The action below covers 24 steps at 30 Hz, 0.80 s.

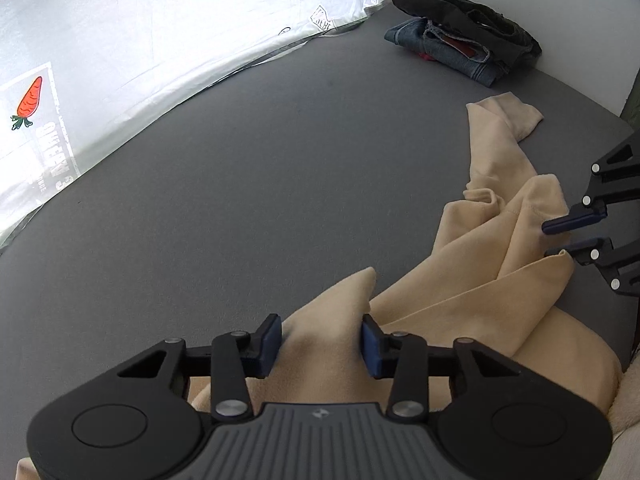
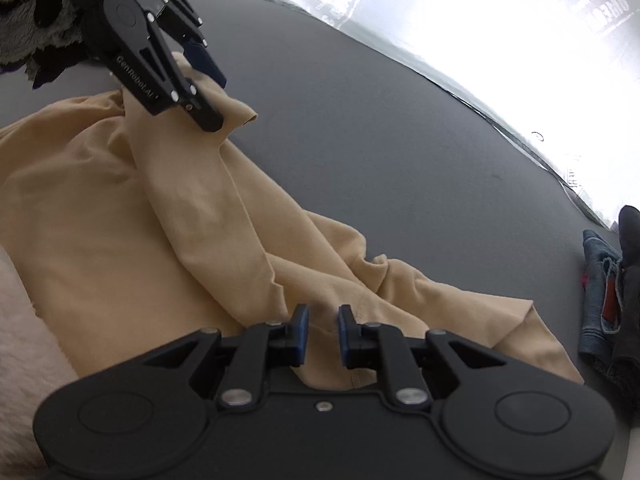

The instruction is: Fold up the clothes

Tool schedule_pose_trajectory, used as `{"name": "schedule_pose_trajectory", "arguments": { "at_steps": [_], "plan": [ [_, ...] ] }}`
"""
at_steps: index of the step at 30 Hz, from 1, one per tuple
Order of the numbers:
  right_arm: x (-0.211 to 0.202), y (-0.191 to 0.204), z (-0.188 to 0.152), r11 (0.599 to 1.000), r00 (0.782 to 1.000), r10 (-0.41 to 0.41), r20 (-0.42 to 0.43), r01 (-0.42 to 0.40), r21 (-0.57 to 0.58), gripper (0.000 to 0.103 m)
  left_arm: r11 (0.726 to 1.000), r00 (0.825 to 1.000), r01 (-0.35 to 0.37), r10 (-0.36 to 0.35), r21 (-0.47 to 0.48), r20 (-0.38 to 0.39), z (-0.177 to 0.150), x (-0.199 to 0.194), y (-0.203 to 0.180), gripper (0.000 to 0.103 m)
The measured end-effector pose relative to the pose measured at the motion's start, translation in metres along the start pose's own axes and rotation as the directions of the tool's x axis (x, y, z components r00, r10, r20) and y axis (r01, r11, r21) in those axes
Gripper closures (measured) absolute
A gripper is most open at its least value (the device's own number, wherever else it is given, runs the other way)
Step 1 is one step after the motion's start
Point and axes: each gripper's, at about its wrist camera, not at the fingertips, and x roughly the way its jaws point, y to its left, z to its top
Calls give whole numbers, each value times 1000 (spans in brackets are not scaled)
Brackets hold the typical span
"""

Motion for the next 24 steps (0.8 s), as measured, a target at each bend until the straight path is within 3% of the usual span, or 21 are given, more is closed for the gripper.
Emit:
{"name": "schedule_pose_trajectory", "arguments": {
  "at_steps": [8,11,20,22,24],
  "plan": [
    [3,11,2,984,995,103,-10,-103,-143,85,998,1000,-9,7,-61,-24,-17,0,-3,62],
    [6,15,-1,973,993,118,-16,-119,-198,72,998,999,-10,8,-66,-36,-22,1,-5,62],
    [12,18,-6,947,983,179,-41,-184,-263,71,993,999,-10,5,-114,-47,-31,0,0,61],
    [14,18,-8,944,979,201,-42,-205,-260,73,993,999,-15,9,-114,-51,-33,1,0,61],
    [14,17,-10,941,973,227,-40,-229,-248,93,993,999,-31,26,-115,-44,-34,2,-2,62]
  ]
}}
